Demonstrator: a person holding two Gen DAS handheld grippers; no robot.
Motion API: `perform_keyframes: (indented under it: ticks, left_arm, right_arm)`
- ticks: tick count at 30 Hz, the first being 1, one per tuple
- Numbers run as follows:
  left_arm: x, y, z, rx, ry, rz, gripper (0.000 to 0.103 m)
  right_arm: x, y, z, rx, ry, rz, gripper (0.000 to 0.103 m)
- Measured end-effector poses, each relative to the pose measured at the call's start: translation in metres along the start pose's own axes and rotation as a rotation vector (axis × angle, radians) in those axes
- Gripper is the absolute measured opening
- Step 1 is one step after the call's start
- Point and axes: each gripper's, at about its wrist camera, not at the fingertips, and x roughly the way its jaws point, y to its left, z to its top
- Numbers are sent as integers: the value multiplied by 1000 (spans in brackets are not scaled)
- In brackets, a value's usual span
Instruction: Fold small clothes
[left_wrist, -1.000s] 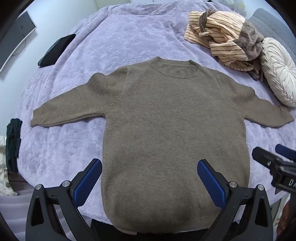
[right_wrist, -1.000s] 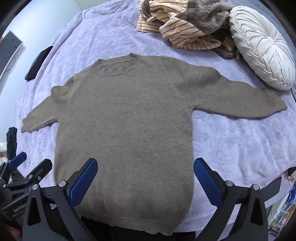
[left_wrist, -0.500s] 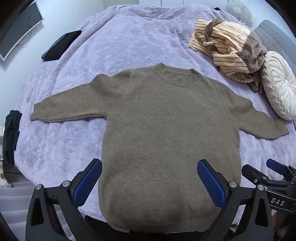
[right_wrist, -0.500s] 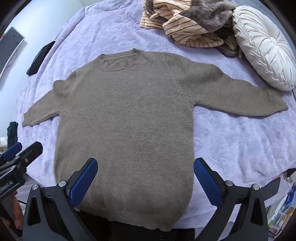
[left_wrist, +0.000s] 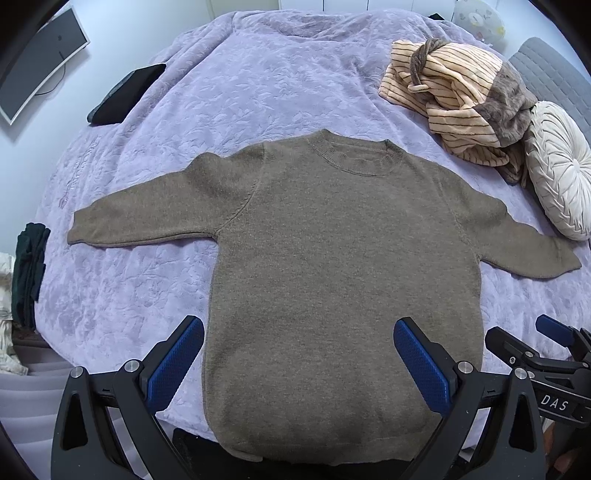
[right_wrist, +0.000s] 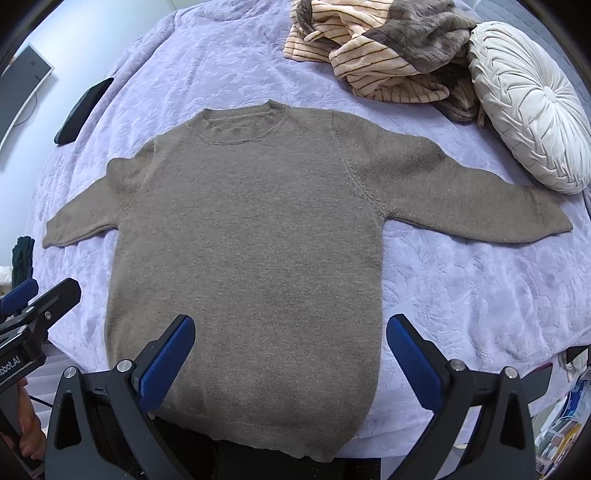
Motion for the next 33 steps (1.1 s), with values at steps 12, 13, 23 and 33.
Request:
perform_keyframes:
  ticks: [12, 13, 23, 33]
  left_arm:
    - [2, -4, -2, 16, 15, -1, 103]
    - [2, -5, -2, 16, 15, -1, 103]
    - [1, -4, -2, 17, 15, -1, 103]
    - [1, -4, -5, 22, 20, -5, 103]
  right_arm:
    - [0, -3, -2, 16, 3, -3, 103]
    - [0, -4, -2, 18, 3, -2, 103]
    - [2, -4, -3, 18, 6, -3, 103]
    - [2, -3, -4, 18, 7, -4, 103]
